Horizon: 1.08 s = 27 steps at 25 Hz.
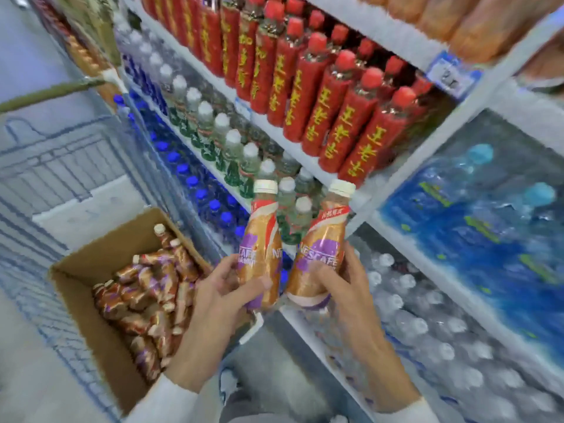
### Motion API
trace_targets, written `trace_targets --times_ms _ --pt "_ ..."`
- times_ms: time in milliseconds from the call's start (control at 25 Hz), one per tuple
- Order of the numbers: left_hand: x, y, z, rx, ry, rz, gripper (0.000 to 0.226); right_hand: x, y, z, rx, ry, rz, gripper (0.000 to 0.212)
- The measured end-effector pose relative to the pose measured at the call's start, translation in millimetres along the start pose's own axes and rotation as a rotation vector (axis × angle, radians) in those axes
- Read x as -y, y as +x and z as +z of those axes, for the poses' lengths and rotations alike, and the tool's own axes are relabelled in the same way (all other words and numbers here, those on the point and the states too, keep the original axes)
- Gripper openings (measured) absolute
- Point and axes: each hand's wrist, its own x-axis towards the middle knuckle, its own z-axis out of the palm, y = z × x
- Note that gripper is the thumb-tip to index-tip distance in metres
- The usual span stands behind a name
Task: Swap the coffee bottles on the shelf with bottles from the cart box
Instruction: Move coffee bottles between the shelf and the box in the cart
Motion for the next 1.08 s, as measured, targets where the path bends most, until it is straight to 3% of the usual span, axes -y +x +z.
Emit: trace_targets --times_ms 160,280,440,600,680,920,1080 --pt "18 -1 101 0.211 0.074 0.000 0.051 22 -44 -101 -0.253 0.097 -0.085 0.054" --pt "44 -25 191 0.373 0.143 -0.048 0.067 34 -94 -188 -0.402 0.126 -0.152 0.045" --pt "80 -74 308 0.503 0.183 -0.045 0.054 58 -162 -304 -0.553 0.160 -0.221 0.032" --pt "104 -115 404 0.611 0.142 -0.040 0.075 89 -209 -400 -0.694 0.136 -0.337 0.034" --pt "108 -129 445 0.667 0.153 -0.020 0.071 107 -225 -440 -0.740 0.107 -0.383 0.034" --pt "81 -126 560 0.818 0.290 0.185 0.049 171 -214 -523 -0.811 -0.067 -0.470 0.021" --pt "66 -95 632 0.829 0.494 0.378 0.050 204 -181 -563 -0.820 -0.207 -0.471 0.035"
